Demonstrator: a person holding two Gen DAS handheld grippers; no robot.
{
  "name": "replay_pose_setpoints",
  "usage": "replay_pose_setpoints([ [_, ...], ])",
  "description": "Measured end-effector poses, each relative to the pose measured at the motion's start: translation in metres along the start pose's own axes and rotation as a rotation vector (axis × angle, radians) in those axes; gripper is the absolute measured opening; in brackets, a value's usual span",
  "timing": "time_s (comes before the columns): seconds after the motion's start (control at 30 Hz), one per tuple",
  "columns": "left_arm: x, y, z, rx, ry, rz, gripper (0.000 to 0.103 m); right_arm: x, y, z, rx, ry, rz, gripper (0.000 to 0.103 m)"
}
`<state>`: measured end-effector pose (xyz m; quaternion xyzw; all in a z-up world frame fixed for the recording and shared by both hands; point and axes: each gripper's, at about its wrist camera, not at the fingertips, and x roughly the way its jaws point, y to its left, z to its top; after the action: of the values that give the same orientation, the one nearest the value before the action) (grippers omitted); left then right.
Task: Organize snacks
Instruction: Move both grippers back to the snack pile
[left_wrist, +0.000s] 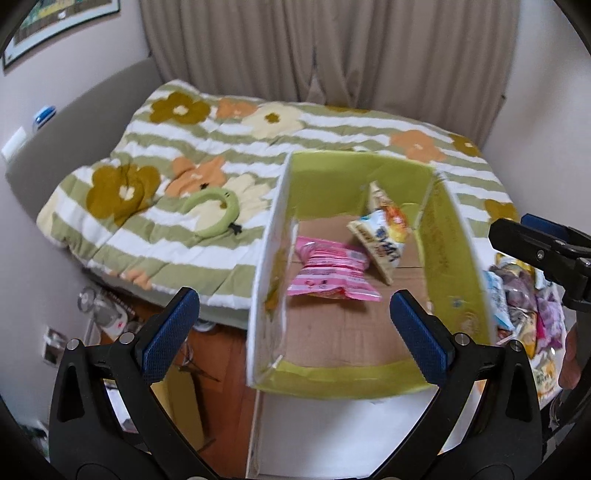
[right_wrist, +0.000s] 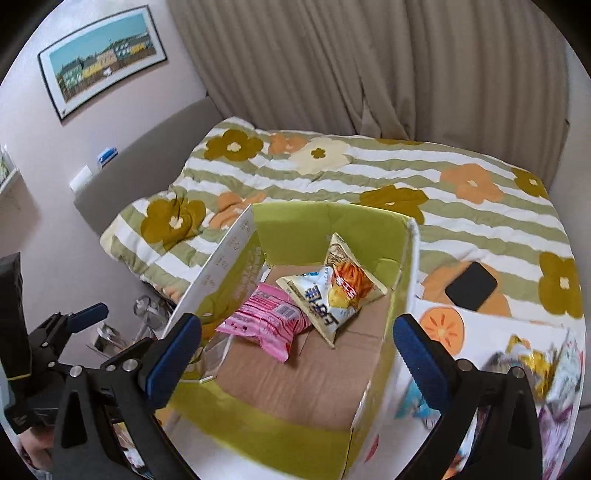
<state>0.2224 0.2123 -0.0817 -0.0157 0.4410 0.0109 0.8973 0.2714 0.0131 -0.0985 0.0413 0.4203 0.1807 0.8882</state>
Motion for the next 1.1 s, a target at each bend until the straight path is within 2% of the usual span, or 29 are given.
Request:
replay_pose_setpoints([
  [0.23,-0.02,-0.047,-0.012,0.062,-0.021,-0.122,0.102,-0.056,-0.024,-0.033,0.039,-0.05,-0.119,0.103],
  [0.33,-0.026,-0.081,-0.021,0.092,-0.018,-0.18,0.102,-0.083,-0.049,-0.053,0.06,-0.059,-0.166,0.103],
  [0.57,-0.039,-0.164,-0.053,0.155,0.008,-0.244,0.102,-0.144,-0.121,-0.104,0.113,-0.068,-0.23,0.103],
  [0.73,-0.039,-0.227,-0.085,0.13,0.064,-0.281,0.102,-0.173,-0.171,-0.143,0.141,-0.038,-0.223,0.103],
  [0.83,-0.035,-0.258,-0.106,0.145,0.091,-0.278,0.102,-0.182,-0.202,-0.166,0.147,-0.008,-0.214,0.103],
  [1.1,0.001,-0.329,-0.163,0.19,0.195,-0.258,0.102,-0.165,-0.259,-0.22,0.188,0.105,-0.175,0.103],
])
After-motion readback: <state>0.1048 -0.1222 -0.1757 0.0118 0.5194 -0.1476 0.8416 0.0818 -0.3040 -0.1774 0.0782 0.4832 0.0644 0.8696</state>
